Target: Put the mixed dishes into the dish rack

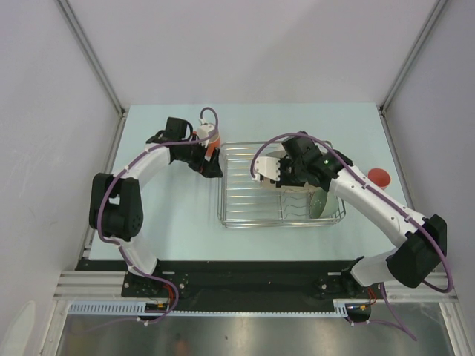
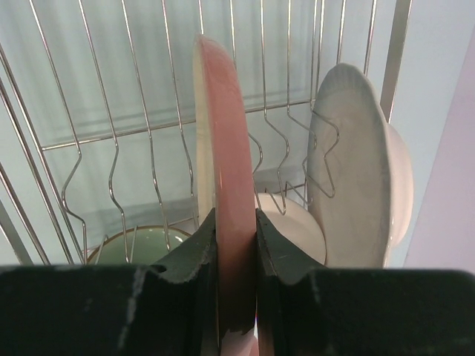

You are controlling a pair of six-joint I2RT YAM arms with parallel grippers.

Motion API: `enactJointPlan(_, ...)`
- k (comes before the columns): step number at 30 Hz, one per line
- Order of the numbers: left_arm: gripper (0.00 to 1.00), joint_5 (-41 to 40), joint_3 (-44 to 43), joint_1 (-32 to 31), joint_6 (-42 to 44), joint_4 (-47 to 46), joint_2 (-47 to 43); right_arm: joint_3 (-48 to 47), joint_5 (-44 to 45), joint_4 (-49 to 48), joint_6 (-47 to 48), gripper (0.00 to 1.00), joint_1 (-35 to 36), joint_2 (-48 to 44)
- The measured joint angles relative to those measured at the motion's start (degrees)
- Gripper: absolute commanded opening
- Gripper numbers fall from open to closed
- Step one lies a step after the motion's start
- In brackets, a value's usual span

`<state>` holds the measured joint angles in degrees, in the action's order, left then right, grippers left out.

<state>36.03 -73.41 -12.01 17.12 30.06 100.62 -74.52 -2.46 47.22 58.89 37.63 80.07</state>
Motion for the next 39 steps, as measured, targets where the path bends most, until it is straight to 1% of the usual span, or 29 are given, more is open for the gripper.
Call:
enactJointPlan(2,1.0,0.13,0.26,0.09,0.02,-0.31,-0.13,0.0,0.28,-0.04,-0.96,0.14,0.0,0.07)
enactJointPlan(5,1.0,0.17,0.33,0.13,0.07,-0.42,-0.15,0.02,1.16,-0.22,-2.54,0.21,0.35,0.13)
enactJointPlan(7,1.0,0.22,0.33,0.2,0.09,-0.39,-0.15,0.04,1.92,-0.26,-3.26,0.23,0.87,0.15)
enactJointPlan(8,1.0,0.22,0.33,0.2,0.09,-0.39,-0.15,0.04,2.25,-0.26,-3.67,0.26,1.16,0.15)
enactJointPlan(10,1.0,0.24,0.33,0.24,0.13,-0.37,-0.15,0.17,3.04,-0.22,-4.52,0.26,1.75,0.15)
enactJointPlan(12,1.0,0.35,0.33,0.37,0.42,-0.28,-0.15,0.55,3.98,-0.17,-5.42,0.3,2.29,0.15)
enactJointPlan(13,1.0,0.39,0.28,0.46,0.48,-0.13,-0.15,0.79,4.35,0.04,-5.86,0.58,2.49,0.15)
enactJointPlan(14,1.0,0.42,0.26,0.59,0.5,0.02,-0.15,0.96,4.57,0.33,-6.34,0.99,2.84,0.15)
enactJointPlan(20,1.0,0.17,-0.33,1.05,1.05,1.42,-0.15,1.92,5.03,2.54,-9.46,1.0,5.79,-0.63)
enactJointPlan(32,1.0,-0.92,-2.21,1.84,2.54,5.11,0.42,2.51,6.16,2.21,-13.27,1.0,11.69,-10.16)
enactJointPlan(35,1.0,-0.87,-2.21,2.45,2.95,5.7,0.42,2.58,6.34,-0.7,-14.1,1.0,12.57,-12.74)
enactJointPlan(39,1.0,-0.72,-2.19,3.28,3.58,6.54,0.28,2.64,6.78,-11.69,-19.71,1.0,10.51,-14.84)
